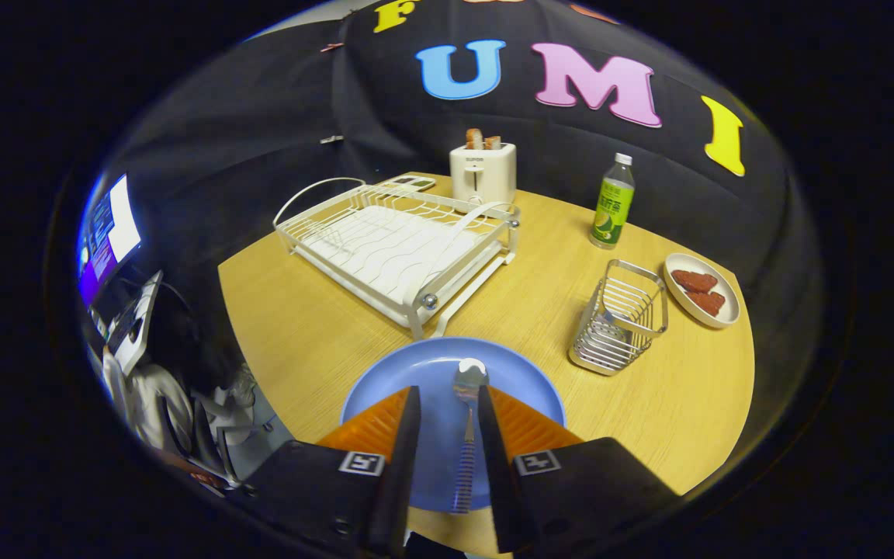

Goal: Take the plate from the dish rack, then take the spoon from the basket and place it into the plate.

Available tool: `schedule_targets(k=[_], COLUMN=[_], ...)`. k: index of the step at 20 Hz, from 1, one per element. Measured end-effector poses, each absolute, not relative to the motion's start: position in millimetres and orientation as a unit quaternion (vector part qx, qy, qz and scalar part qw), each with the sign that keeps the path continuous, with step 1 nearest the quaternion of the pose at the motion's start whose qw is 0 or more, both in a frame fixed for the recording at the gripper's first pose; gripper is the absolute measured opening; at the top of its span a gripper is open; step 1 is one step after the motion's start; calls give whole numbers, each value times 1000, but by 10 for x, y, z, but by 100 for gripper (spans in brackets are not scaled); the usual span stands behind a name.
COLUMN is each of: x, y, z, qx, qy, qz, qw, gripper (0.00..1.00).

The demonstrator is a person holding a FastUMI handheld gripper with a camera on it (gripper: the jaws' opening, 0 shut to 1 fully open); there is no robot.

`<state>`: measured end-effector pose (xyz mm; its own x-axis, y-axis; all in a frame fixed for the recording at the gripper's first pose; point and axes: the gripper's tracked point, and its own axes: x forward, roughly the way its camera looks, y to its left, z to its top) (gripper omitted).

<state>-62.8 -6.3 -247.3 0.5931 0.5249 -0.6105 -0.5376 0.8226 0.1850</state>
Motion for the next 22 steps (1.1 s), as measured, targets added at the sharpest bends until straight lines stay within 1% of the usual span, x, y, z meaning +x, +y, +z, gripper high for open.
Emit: schedule_targets(k=[1, 2, 4, 8, 15, 20, 22], x=[-561, -505, -387, -185, -26, -97, -139], y=[-80, -90, -118, -258, -544, -609, -578], z=[-2397, -2324, -2146, -1617, -493, 141, 350], qx=[8, 26, 54, 81, 86, 109, 127], qy=[337, 335, 325, 273, 151, 85, 67], qz=[275, 255, 218, 151, 72, 35, 31], qw=[900, 906, 919, 947, 982, 990, 989], gripper=[65, 74, 100, 99, 99, 99, 99])
